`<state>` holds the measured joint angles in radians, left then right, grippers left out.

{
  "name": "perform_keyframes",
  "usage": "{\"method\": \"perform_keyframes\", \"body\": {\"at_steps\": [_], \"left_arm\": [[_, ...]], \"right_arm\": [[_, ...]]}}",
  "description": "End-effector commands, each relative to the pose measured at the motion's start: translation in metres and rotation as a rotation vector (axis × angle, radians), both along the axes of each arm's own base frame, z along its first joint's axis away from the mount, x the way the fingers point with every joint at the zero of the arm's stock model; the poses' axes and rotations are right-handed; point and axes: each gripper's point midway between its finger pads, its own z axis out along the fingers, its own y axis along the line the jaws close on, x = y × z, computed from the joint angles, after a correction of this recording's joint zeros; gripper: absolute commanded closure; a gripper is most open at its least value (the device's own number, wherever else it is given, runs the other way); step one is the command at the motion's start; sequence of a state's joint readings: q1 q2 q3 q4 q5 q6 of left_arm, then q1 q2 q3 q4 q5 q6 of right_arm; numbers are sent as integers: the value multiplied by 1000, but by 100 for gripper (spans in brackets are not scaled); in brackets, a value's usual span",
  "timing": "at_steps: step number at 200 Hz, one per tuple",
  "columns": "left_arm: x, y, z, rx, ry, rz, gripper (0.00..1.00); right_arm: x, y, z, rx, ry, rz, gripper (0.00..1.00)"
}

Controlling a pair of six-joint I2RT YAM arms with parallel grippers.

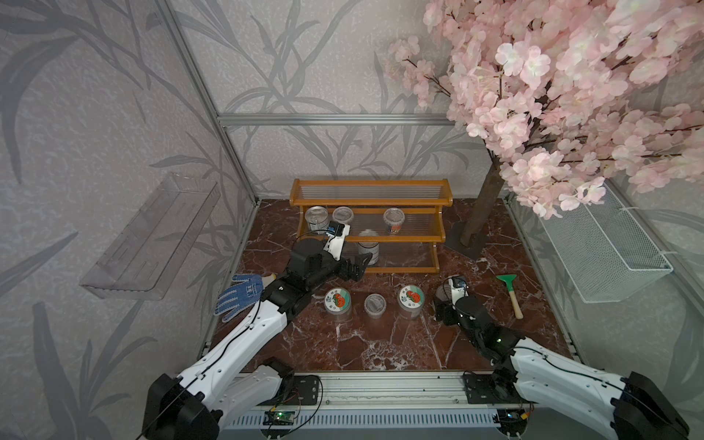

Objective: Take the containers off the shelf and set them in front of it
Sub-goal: 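Place the container at the center of the board, then pick up a container from the shelf.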

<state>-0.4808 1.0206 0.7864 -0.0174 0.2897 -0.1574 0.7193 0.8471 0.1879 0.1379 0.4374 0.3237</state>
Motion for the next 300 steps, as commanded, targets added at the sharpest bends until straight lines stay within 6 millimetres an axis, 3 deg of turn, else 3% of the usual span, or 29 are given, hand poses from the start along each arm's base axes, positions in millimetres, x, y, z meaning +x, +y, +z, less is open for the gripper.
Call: {"method": "perform_keyframes", "body": {"at_steps": [1, 72, 124, 152, 181, 214, 235, 266, 300], "left_arm": [[-2, 4, 11, -8, -27, 5, 0], [-4, 5, 12, -3, -33, 4, 0], [-4, 4, 14, -9, -33, 1, 0], [-4, 5, 18, -7, -38, 5, 0], [-2, 4, 21, 5, -44, 0, 0], [4, 5, 28, 18, -64, 7, 0], [6, 4, 31, 12, -69, 6, 0], [7, 9, 30, 13, -69, 20, 0], [8, 17, 28, 8, -68, 46, 0]], "right_arm": [[4, 3, 14, 26, -30, -9, 8], [-2, -7, 18, 24, -5, -49, 10], [-9, -10, 31, 47, -15, -34, 5], [-10, -12, 63, 64, -65, -23, 1], [-5, -3, 112, 53, -147, 38, 0], [17, 45, 166, 107, -257, 194, 1], [40, 73, 186, 97, -321, 253, 1], [80, 104, 197, 116, -339, 312, 1], [123, 122, 196, 125, -345, 302, 1]]}}
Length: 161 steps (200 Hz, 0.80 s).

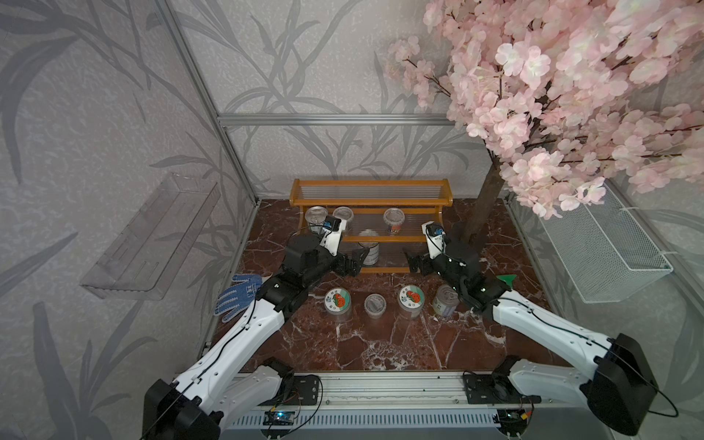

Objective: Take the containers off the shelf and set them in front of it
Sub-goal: 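Pick up a container from the shelf.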

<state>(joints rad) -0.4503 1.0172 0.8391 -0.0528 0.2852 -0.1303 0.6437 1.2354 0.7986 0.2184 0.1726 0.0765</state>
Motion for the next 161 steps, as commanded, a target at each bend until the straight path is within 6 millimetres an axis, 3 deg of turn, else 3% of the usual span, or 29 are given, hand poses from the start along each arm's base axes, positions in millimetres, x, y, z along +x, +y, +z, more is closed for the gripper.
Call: {"method": "perform_keyframes", "body": {"at_steps": [1, 24, 58, 161], "left_arm": [[1, 7, 10, -4, -33, 18, 0], [1, 8, 7, -16, -27, 25, 0], [1, 8, 6, -23, -27, 24, 0], [-1, 8, 5, -23, -24, 16, 0]], "right_arm": [[23, 18, 32, 69, -100, 41, 1], [43, 32, 28, 72, -96, 50, 1], [65, 34, 18, 74, -77, -1, 1], [99, 50, 3, 46, -81, -29, 1]]}}
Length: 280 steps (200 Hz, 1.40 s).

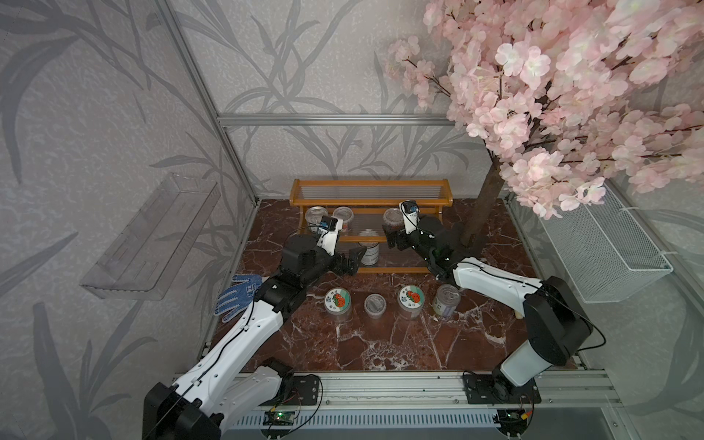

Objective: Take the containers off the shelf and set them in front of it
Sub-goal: 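Pick up a container from the shelf.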

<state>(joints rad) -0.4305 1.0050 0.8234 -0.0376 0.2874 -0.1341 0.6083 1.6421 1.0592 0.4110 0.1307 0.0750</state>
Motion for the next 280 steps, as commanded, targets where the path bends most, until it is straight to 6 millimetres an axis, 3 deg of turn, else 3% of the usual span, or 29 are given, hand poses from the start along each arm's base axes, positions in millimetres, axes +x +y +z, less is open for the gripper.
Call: {"method": "perform_keyframes", "body": {"at_steps": [1, 35, 38, 69, 111, 152, 192, 206, 209, 220, 280], "left_arm": [[-3, 2, 5, -14, -16, -2, 0], [-4, 3, 3, -16, -10, 0, 0], [-4, 2, 4, -18, -11, 0, 0], [-5, 3, 4, -21, -10, 1, 0], [-5, 3, 3, -16, -8, 2, 0], [-3, 2, 1, -10, -5, -3, 0], [0, -1, 2, -8, -8, -10, 0], [1, -2, 2, -9, -9, -15, 0], [1, -3, 1, -9, -7, -17, 0], [2, -3, 2, -11, -9, -19, 0], [4, -5, 1, -5, -9, -27, 0]], "right_arm": [[13, -1, 14, 11, -49, -37, 1], [23, 1, 22, 10, -66, -59, 0], [26, 3, 10, -4, -48, -61, 0], [34, 5, 6, -4, -49, -80, 2], [36, 7, 3, -18, -40, -70, 14], [32, 8, 14, -13, -64, -49, 22], [25, 8, 28, -26, -90, -25, 24], [23, 9, 24, -34, -84, -10, 25], [19, 7, 36, -21, -102, -8, 25], [15, 6, 41, -13, -112, 0, 25], [-17, 8, 37, -28, -62, 114, 25]]}}
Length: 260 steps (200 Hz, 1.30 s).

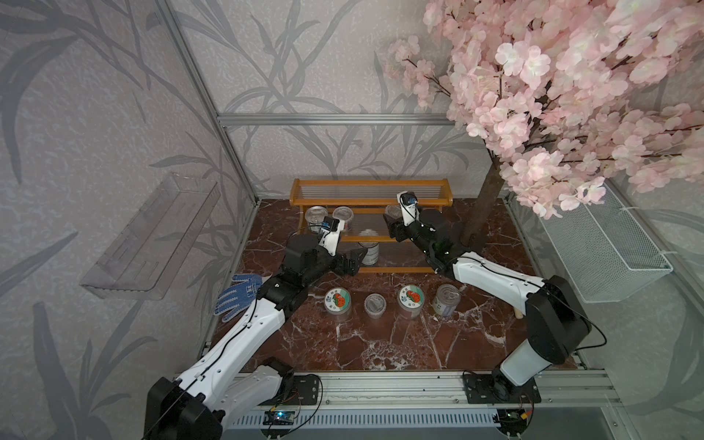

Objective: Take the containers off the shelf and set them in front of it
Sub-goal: 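Pick up a container from the shelf, then place the container at the center of the board.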

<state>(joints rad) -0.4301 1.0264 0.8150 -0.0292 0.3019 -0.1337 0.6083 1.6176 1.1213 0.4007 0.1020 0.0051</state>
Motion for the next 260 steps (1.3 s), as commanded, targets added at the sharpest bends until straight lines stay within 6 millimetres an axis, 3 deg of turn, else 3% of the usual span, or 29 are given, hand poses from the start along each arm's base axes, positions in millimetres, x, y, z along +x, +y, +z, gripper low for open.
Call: {"method": "perform_keyframes", "body": {"at_steps": [1, 58, 122, 156, 194, 216, 220, 260], "left_arm": [[2, -2, 11, -12, -30, -15, 0], [5, -1, 12, 8, -36, -15, 0], [13, 0, 12, 13, -35, -11, 0], [16, 0, 13, 8, -32, -8, 0], [20, 4, 16, 24, -37, 15, 0], [21, 14, 11, 37, -24, 48, 0], [21, 15, 9, 34, -19, 52, 0], [11, 27, -6, 11, 15, 73, 0]], "right_arm": [[-18, 1, -2, -21, 30, 72, 25], [-67, -6, 0, -50, 61, 181, 25], [-144, -5, 0, -61, 86, 366, 25], [-166, -2, 1, -32, 73, 429, 25], [-209, 39, -9, -50, 92, 638, 25], [-231, 62, -24, -53, 112, 716, 25], [-243, 71, -28, -61, 114, 754, 25], [-294, 118, -59, -118, 135, 936, 25]]}}
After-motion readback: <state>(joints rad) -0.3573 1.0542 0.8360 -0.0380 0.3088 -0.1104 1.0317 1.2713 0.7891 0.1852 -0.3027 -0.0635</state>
